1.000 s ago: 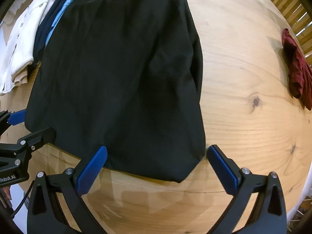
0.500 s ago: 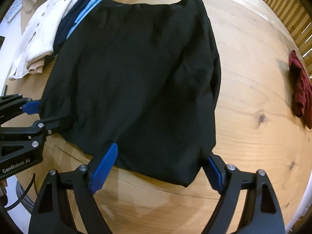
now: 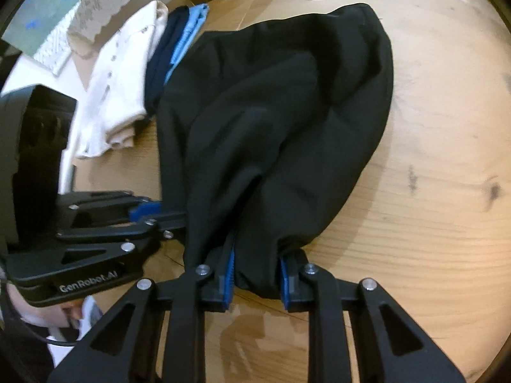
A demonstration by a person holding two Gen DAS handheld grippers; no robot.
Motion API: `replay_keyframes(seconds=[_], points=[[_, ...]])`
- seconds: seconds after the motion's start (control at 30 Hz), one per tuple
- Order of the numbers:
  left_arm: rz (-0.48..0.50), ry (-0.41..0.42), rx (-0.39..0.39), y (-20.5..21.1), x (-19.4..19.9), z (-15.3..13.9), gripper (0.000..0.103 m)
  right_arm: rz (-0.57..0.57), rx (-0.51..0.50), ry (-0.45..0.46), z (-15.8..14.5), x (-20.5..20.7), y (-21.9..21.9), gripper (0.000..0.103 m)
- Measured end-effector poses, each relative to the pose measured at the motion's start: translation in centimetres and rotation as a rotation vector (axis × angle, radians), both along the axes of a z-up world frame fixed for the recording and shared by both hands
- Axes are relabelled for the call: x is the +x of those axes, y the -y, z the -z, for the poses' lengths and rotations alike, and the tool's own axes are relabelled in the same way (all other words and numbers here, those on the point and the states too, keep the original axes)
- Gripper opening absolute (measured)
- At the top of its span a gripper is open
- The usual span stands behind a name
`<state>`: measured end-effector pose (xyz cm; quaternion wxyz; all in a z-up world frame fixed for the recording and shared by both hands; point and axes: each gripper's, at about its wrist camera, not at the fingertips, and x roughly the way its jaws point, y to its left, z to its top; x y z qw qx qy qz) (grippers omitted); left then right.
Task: Fold clothes
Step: 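Grasp the folded edge with both grippers and lift the pants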
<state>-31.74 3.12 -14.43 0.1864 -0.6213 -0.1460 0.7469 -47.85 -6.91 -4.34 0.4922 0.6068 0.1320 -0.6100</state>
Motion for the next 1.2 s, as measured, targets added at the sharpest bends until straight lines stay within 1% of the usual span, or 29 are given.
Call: replay_keyframes(seconds=[0.03, 0.07, 0.13, 0.17, 0.2, 0.23, 0.27, 0.3, 0.33, 0.37, 0.43, 0.47, 0.5, 0.57, 0.67, 0.8, 0.87, 0.93, 1.0, 1.13, 1.2], points=[[-0.005, -0.004, 0.021, 0.3, -0.1, 0.1, 0.008, 0.009, -0.017, 0.022, 0.0, -0.2, -0.1, 0.020], [-0.009, -0.008, 0.037, 0.5, -0.2, 0.1, 0.008, 0.018, -0.033, 0.040, -0.2, -0.5, -0.4, 0.020], [-0.027, -0.010, 0.077, 0.9, -0.8, 0.4, 0.007, 0.036, -0.062, 0.067, -1.1, 0.7, -0.3, 0.019], [-0.037, -0.014, 0.098, 1.0, 0.2, 0.1, 0.007, 0.044, -0.078, 0.079, -1.7, 1.1, -0.3, 0.019], [-0.039, -0.022, 0.113, 0.7, 0.7, -0.1, 0.007, 0.050, -0.094, 0.086, -3.1, 1.6, -0.7, 0.019], [-0.037, -0.030, 0.121, 0.5, 0.6, -0.4, 0.007, 0.052, -0.106, 0.089, -5.5, 2.8, -1.4, 0.019], [-0.042, -0.037, 0.133, 0.6, 0.2, -1.0, 0.007, 0.052, -0.119, 0.090, -7.4, 3.1, -2.9, 0.019], [-0.044, -0.046, 0.144, 0.9, 0.1, -1.7, 0.006, 0.050, -0.133, 0.084, -8.5, 2.9, -3.9, 0.018], [-0.040, -0.056, 0.151, 1.5, 0.3, -2.8, 0.006, 0.046, -0.148, 0.074, -9.5, 3.6, -3.2, 0.018], [-0.037, -0.069, 0.158, 2.1, 0.5, -4.0, 0.006, 0.042, -0.163, 0.064, -10.6, 3.7, -3.5, 0.018], [-0.028, -0.101, 0.164, 2.4, 1.1, -6.1, 0.006, 0.032, -0.188, 0.042, -13.8, 2.4, -7.3, 0.018], [-0.025, -0.115, 0.167, 2.8, 1.5, -7.1, 0.006, 0.025, -0.200, 0.027, -15.1, 2.5, -7.6, 0.018], [-0.023, -0.129, 0.170, 3.3, 2.1, -8.3, 0.006, 0.020, -0.212, 0.014, -16.1, 3.2, -7.2, 0.018], [-0.017, -0.155, 0.175, 2.9, 2.4, -9.8, 0.006, 0.009, -0.235, -0.009, -17.9, 4.6, -6.4, 0.018], [-0.009, -0.191, 0.178, 3.9, 3.9, -12.6, 0.006, -0.016, -0.277, -0.042, -21.3, 5.8, -7.3, 0.017], [-0.010, -0.229, 0.156, 4.3, 5.0, -15.0, 0.006, -0.058, -0.311, -0.074, -24.8, 7.5, -7.8, 0.017], [-0.018, -0.249, 0.150, 5.5, 5.5, -16.3, 0.006, -0.076, -0.324, -0.087, -26.4, 8.0, -8.0, 0.017], [-0.034, -0.265, 0.146, 6.2, 5.4, -17.0, 0.006, -0.096, -0.336, -0.103, -28.0, 8.4, -7.8, 0.017], [-0.054, -0.278, 0.140, 7.6, 5.0, -17.6, 0.006, -0.116, -0.343, -0.114, -29.0, 9.2, -6.3, 0.018], [-0.098, -0.307, 0.120, 11.7, 3.6, -18.4, 0.006, -0.147, -0.356, -0.114, -29.5, 9.9, -1.9, 0.018], [-0.129, -0.322, 0.119, 14.4, 2.0, -19.0, 0.006, -0.159, -0.366, -0.129, -30.1, 10.1, 0.8, 0.018]])
